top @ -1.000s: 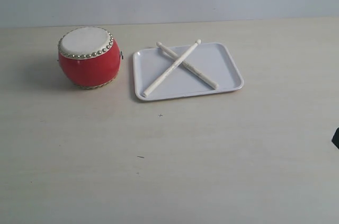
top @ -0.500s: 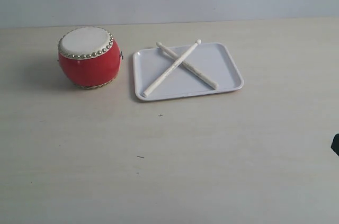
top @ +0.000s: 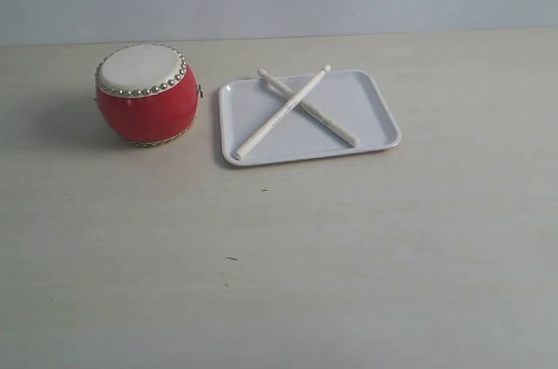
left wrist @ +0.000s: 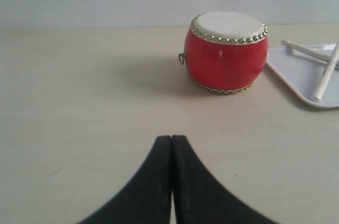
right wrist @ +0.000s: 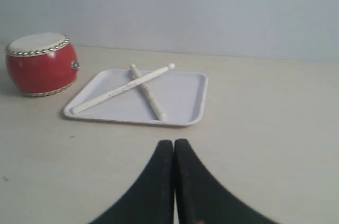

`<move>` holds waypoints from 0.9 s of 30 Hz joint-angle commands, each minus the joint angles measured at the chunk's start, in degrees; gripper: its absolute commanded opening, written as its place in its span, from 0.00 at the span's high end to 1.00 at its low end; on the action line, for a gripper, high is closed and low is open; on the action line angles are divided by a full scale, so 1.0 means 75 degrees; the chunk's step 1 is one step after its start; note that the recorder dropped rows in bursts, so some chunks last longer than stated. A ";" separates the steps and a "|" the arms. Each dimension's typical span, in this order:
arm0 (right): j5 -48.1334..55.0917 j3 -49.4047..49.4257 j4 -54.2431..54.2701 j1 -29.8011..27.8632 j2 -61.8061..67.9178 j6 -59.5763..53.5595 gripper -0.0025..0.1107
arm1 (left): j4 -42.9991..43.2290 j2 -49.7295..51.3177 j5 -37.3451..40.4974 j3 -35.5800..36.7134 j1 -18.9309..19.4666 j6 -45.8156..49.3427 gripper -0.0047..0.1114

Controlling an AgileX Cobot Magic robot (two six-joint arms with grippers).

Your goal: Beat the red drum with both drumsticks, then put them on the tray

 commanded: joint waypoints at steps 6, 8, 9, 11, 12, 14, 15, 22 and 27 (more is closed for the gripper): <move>-0.0012 0.0035 -0.0022 -0.1671 -0.0051 0.0483 0.98 | 0.0011 -0.0053 -0.0046 -0.0003 0.0033 -0.0015 0.96; 0.0068 0.0035 -0.0022 -0.1809 -0.0051 0.0483 0.98 | 0.0011 -0.0053 -0.0046 -0.0003 0.0033 -0.0015 0.96; 0.0281 0.0035 -0.0022 -0.1819 -0.0051 0.0483 0.98 | 0.0011 -0.0053 -0.0046 -0.0003 0.0033 -0.0015 0.96; 0.0380 0.0035 -0.0063 -0.1819 -0.0051 0.0448 0.98 | 0.0011 -0.0053 -0.0046 -0.0003 0.0033 -0.0015 0.96; 0.0381 0.0035 -0.0077 -0.1819 -0.0051 0.0441 0.98 | 0.0011 -0.0053 -0.0046 -0.0003 0.0033 -0.0015 0.96; 0.0381 0.0035 -0.0077 -0.1819 -0.0051 0.0394 0.98 | 0.0011 -0.0053 -0.0046 -0.0003 0.0033 -0.0015 0.96; 0.0381 0.0035 -0.0077 -0.1819 -0.0051 0.0322 0.98 | 0.0011 -0.0053 -0.0046 -0.0003 0.0033 -0.0015 0.96; 0.0364 0.0035 -0.0077 -0.1819 -0.0051 -0.0374 0.98 | 0.0011 -0.0053 -0.0046 -0.0003 0.0033 -0.0015 0.96; 0.0364 0.0035 -0.0056 -0.1819 -0.0051 -0.0372 0.98 | 0.0011 -0.0053 -0.0046 -0.0003 0.0033 -0.0015 0.96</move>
